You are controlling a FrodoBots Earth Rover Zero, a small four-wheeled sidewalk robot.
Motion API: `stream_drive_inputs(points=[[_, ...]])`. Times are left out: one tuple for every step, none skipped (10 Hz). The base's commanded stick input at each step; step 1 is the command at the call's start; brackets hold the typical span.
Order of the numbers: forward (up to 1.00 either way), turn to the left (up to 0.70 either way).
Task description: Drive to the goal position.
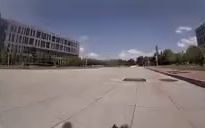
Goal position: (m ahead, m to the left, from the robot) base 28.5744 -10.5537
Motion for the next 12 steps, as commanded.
stream_drive_inputs(points=[[1.0, -0.01], [1.0, -0.11], [1.0, -0.29], [1.0, -0.25], [1.0, -0.24], [1.0, -0.24], [1.0, -0.24], [1.0, -0.22], [1.0, -0.22], [1.0, -0.22], [1.0, -0.02], [1.0, 0.0]])
